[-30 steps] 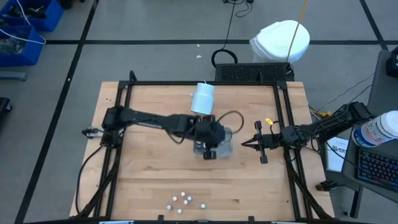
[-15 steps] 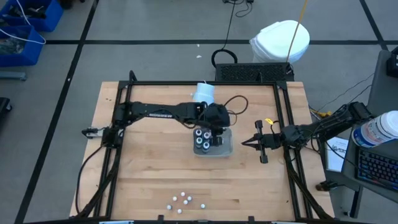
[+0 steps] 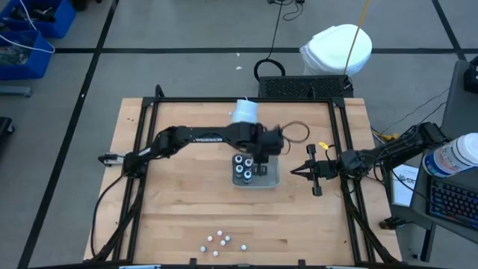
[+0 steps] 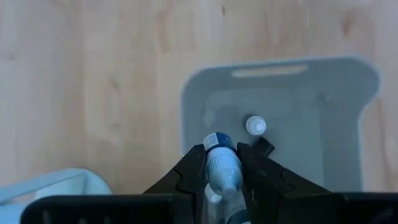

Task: Pick & Place food coloring
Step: Put the small blue food coloring bottle into the gray bin

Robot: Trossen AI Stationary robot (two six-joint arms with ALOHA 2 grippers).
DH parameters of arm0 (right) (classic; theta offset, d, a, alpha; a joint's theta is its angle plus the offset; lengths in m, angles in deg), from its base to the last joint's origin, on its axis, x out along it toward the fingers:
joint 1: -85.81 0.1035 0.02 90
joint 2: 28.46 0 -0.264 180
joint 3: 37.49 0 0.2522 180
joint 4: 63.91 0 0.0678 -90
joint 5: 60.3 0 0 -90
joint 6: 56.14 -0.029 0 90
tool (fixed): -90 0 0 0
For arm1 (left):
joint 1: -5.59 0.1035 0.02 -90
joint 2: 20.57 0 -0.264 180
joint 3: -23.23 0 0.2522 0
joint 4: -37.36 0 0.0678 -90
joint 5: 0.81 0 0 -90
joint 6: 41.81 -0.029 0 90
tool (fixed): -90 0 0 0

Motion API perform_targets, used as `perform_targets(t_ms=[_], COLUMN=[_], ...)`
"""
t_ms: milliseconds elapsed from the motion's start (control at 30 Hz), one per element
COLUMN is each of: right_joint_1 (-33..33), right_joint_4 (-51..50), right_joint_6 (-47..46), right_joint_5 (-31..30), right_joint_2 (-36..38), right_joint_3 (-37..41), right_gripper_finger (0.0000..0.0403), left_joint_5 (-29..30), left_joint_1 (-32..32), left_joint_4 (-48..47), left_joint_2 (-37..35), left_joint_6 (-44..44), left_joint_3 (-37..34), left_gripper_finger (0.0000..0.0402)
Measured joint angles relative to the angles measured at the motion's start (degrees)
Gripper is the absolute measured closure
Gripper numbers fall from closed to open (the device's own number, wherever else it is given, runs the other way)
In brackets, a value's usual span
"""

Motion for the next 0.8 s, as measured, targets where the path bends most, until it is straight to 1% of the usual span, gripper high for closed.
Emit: perform_targets(t_ms=[133, 267, 433, 633, 800], right_joint_1=[0.0, 0.0, 0.0, 0.0, 0.0], right_joint_4=[-0.1, 0.3, 0.5, 0.5, 0.5], right_joint_6=[0.0, 0.0, 0.0, 0.0, 0.0], right_joint_5=[0.0, 0.0, 0.0, 0.0, 0.0], right_joint_2=[0.0, 0.3, 0.4, 0.4, 0.4], right_joint_3=[0.0, 0.0, 0.0, 0.0, 0.0], right_gripper_finger=[0.0403, 0.0403, 0.0403, 0.0403, 0.0403], left_joint_5=[2.6, 3.3, 6.8, 7.0, 7.0], left_joint_1=[-2.2, -4.2, -5.7, -5.9, -6.6], left_joint_4=[2.3, 3.3, 3.3, 4.1, 4.8], left_joint_2=[0.8, 1.5, 1.7, 1.8, 4.8], left_joint_6=[-2.0, -4.2, -5.2, -4.7, -5.5], left_joint_3=[-2.2, -2.8, -2.9, -3.0, -3.3], left_gripper_finger=[0.0316, 0.0316, 0.0316, 0.0316, 0.0316])
